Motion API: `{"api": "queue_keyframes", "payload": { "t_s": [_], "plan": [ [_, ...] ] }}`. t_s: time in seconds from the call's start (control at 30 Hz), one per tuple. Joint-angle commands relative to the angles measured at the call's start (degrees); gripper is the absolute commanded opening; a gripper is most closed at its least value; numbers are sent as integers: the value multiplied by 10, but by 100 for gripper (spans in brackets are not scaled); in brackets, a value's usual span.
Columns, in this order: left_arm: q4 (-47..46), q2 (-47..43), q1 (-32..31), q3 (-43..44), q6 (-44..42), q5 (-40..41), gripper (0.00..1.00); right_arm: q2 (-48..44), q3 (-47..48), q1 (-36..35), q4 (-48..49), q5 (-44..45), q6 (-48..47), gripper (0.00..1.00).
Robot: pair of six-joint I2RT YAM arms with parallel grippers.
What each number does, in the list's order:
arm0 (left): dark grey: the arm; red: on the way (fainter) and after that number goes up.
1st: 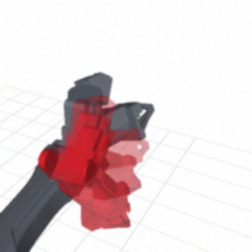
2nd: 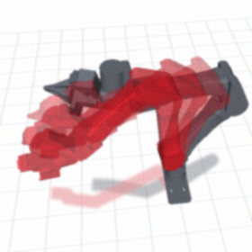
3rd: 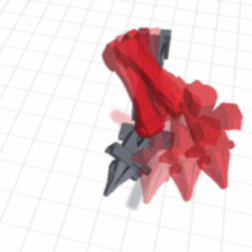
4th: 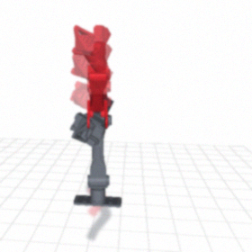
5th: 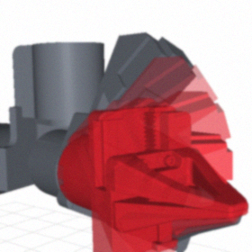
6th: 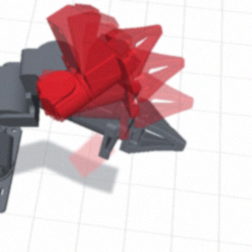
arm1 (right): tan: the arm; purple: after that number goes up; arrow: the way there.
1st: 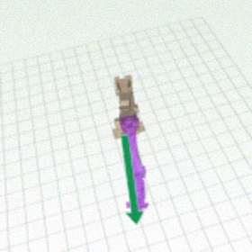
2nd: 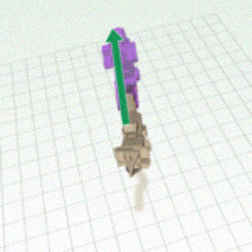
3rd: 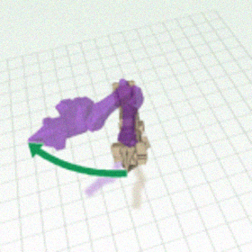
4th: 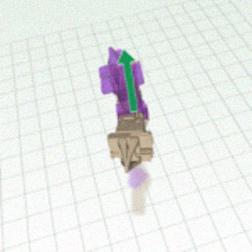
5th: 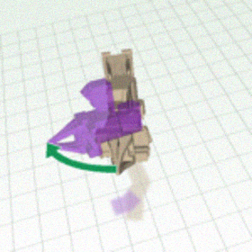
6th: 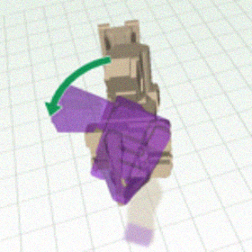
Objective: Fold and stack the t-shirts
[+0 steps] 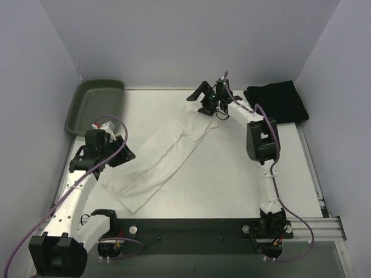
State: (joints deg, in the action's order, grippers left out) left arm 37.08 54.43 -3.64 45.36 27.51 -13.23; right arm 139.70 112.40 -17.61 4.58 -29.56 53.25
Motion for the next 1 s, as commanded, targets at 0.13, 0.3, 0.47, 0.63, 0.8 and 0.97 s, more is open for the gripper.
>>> {"api": "queue_keyframes", "payload": {
  "t_s": [0.13, 0.3, 0.47, 0.63, 0.8, 0.97],
  "plan": [
    [44, -25, -37, -19, 47, -40, 94, -382, -289, -18, 61, 37, -135, 100],
    [60, -53, -94, -65, 102, -56, 95, -537, -465, -44, 66, 72, -162, 100],
    [78, -97, -120, -109, 147, -59, 95, -623, -535, -81, 47, 100, -180, 100],
    [80, -128, -151, -143, 191, -29, 95, -671, -575, -104, 41, 124, -189, 100],
    [74, -95, -202, -142, 219, 29, 95, -705, -595, -116, 43, 124, -183, 100],
    [49, -44, -255, -157, 258, 94, 96, -732, -611, -121, 46, 124, -180, 100]
  ]
}}
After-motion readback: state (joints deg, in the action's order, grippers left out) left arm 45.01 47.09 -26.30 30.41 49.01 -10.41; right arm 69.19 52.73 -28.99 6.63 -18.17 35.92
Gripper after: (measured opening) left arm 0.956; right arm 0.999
